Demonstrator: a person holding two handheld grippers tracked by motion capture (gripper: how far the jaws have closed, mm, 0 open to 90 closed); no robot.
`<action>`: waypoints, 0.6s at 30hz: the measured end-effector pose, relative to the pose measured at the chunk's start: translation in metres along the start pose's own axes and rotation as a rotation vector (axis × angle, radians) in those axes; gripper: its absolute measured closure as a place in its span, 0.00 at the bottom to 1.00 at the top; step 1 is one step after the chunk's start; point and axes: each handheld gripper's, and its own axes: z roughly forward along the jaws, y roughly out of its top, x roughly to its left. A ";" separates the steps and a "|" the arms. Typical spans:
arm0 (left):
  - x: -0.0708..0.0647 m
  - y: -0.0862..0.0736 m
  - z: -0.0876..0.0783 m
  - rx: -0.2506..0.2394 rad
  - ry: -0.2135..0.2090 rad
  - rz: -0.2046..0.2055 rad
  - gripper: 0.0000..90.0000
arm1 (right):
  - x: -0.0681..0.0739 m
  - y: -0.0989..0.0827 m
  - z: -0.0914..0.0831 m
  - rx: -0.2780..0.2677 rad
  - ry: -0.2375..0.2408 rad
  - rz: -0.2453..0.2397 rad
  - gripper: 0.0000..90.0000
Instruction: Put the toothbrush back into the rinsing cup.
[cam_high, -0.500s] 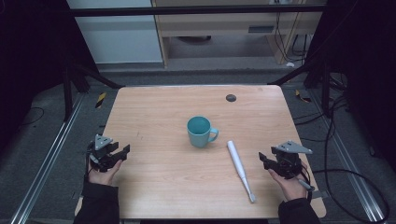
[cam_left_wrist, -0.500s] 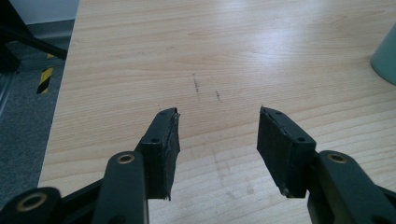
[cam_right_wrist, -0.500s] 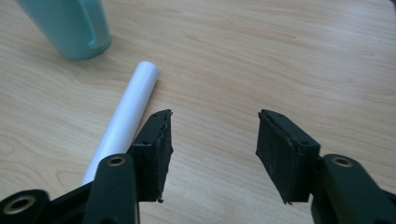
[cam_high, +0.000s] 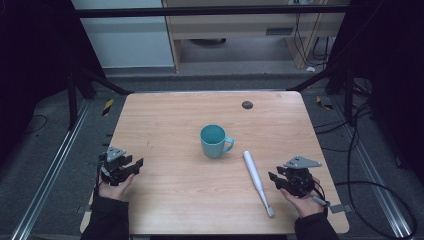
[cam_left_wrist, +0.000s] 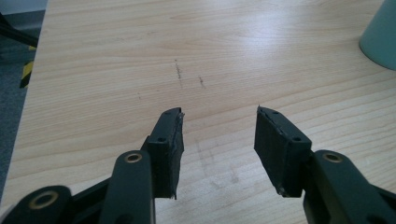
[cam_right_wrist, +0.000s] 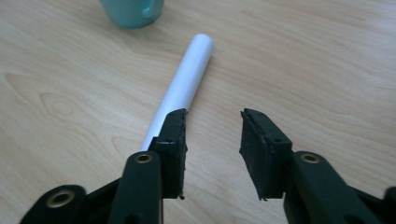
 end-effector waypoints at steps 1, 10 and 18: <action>0.000 0.000 0.000 0.000 0.000 0.000 0.59 | 0.000 0.000 0.000 0.000 0.000 0.000 0.69; -0.001 0.000 -0.003 -0.008 0.007 -0.004 0.68 | 0.005 -0.006 0.001 0.056 0.066 -0.018 0.92; -0.001 0.001 -0.006 -0.014 0.016 -0.004 0.67 | 0.011 -0.013 0.001 0.094 0.127 -0.049 1.00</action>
